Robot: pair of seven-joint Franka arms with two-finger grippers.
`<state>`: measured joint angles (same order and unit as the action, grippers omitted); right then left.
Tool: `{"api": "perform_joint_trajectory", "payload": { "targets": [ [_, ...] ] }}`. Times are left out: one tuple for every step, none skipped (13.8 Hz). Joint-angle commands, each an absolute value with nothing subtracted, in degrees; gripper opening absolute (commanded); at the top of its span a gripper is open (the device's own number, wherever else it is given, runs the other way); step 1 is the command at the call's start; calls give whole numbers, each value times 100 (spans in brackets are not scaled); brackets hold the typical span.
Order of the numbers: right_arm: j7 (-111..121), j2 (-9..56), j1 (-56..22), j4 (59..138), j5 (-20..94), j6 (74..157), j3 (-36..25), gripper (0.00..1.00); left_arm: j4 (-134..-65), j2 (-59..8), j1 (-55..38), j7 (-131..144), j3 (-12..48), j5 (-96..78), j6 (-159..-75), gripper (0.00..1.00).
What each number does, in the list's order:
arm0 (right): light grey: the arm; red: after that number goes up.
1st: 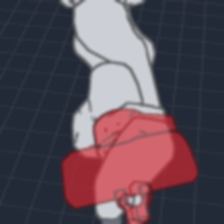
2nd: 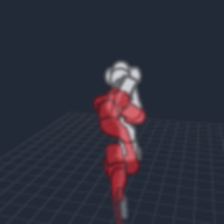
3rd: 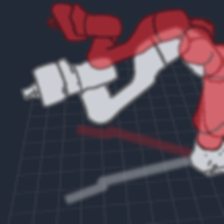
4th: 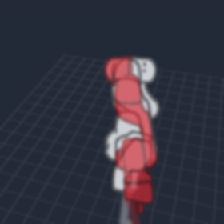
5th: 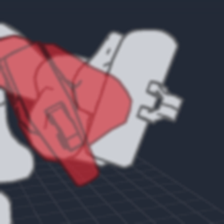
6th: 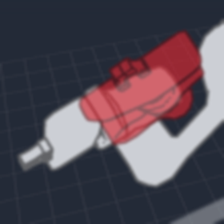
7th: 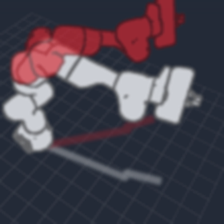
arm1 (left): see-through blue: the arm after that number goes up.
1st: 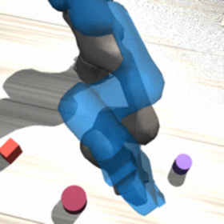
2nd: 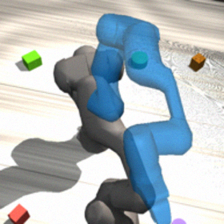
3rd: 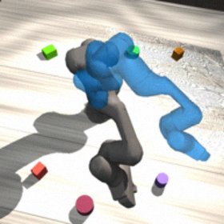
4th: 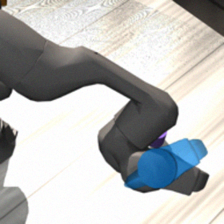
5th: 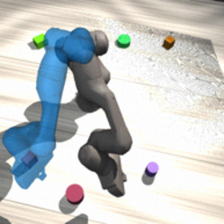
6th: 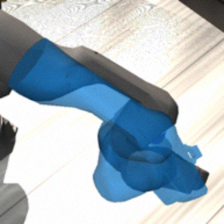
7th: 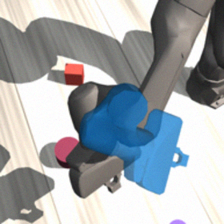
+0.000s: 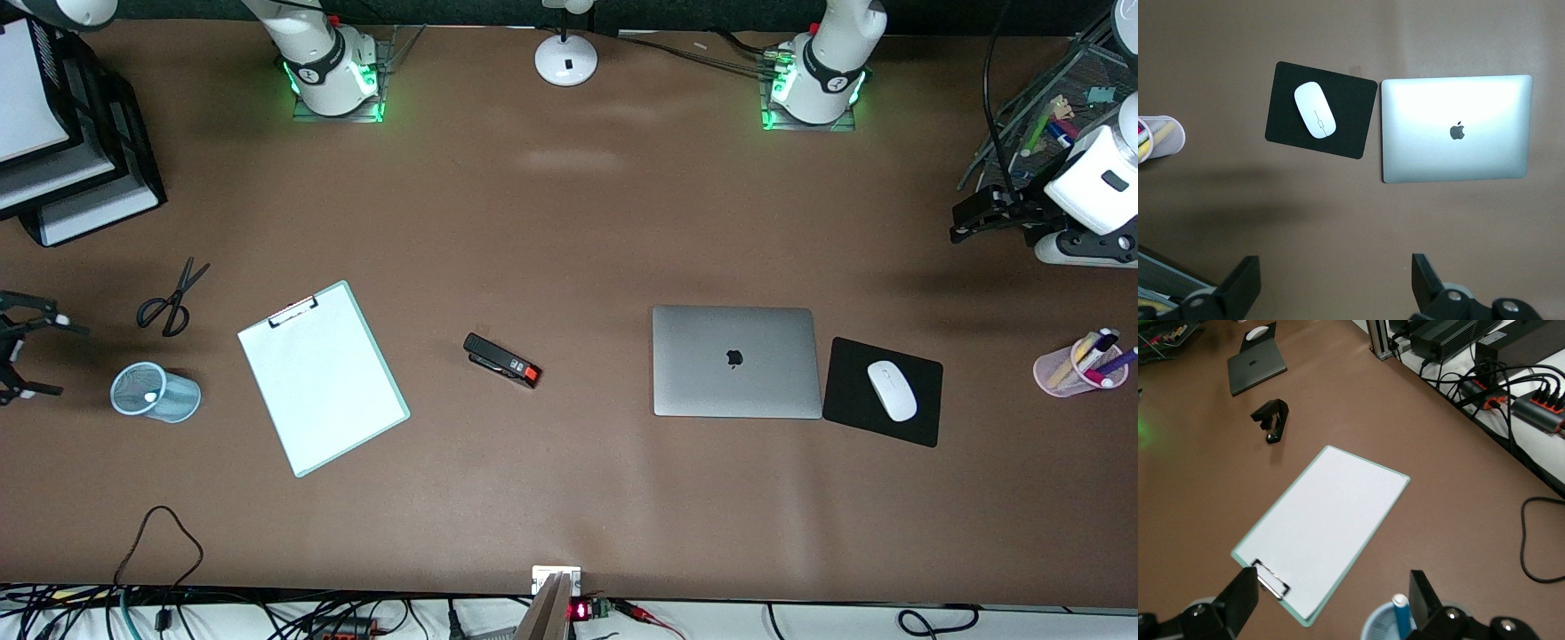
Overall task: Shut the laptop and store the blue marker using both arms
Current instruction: 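Open the right gripper to release the marker in the cup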
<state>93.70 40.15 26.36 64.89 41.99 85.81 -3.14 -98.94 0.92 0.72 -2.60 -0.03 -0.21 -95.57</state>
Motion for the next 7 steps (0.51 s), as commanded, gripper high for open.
{"api": "perform_joint_trajectory", "payload": {
  "targets": [
    [8616, 3745, 2365, 6373, 3781, 8298, -316, 100, -9844, 123, 79, -351, -35, -79, -9457, 100],
    [8396, 3683, 2286, 6329, 3666, 8279, -308, 100, -9844, 123, 79, -352, -35, -79, -9457, 100],
    [8220, 3596, 2163, 6302, 3543, 8271, -308, 100, -9835, 123, 79, -343, -35, -79, -9457, 100],
    [8052, 3482, 1997, 6293, 3368, 8279, -316, 100, -9835, 123, 79, -351, -35, -79, -9457, 100],
    [7764, 3385, 1839, 6293, 3192, 8279, -316, 100, -9844, 123, 79, -352, -35, -79, -9448, 100],
    [7439, 3305, 1680, 6293, 3008, 8297, -316, 100, -9844, 123, 79, -352, -35, -79, -9457, 100],
    [7079, 3235, 1461, 6293, 2780, 8314, -316, 100, -9844, 114, 79, -352, -35, -79, -9457, 100]
  ]
}}
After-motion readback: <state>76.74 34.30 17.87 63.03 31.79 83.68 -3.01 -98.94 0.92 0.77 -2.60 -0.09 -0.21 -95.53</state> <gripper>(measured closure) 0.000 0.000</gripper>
